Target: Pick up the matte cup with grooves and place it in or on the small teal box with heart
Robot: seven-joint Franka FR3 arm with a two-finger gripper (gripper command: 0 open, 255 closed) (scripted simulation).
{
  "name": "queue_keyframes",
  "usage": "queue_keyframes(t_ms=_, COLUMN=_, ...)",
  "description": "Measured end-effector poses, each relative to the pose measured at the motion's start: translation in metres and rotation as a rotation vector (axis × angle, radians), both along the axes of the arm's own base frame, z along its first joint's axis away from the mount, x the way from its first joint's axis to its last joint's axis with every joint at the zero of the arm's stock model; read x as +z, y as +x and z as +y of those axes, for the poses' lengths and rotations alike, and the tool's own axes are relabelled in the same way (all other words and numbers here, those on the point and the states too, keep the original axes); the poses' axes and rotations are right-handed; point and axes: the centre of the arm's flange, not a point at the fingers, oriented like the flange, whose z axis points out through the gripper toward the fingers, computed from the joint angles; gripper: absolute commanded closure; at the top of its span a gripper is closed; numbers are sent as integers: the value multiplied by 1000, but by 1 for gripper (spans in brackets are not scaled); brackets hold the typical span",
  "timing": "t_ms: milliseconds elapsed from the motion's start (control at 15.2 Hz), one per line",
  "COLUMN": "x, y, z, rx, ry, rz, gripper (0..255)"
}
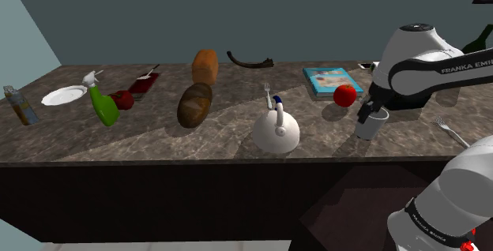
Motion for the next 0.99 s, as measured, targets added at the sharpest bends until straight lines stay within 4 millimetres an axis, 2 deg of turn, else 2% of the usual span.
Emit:
queue_keyframes(t_ms=264, x=-21, y=0, z=-2, rx=0, ry=0, rz=0, gripper=0)
queue_keyframes(t_ms=660, x=-24, y=1, z=-3, rx=0, ry=0, rz=-1, gripper=0)
queue_keyframes(t_ms=726, x=-24, y=1, z=-3, rx=0, ry=0, rz=-1, gripper=255)
queue_keyframes(t_ms=990, x=-24, y=1, z=-3, rx=0, ry=0, rz=-1, gripper=255)
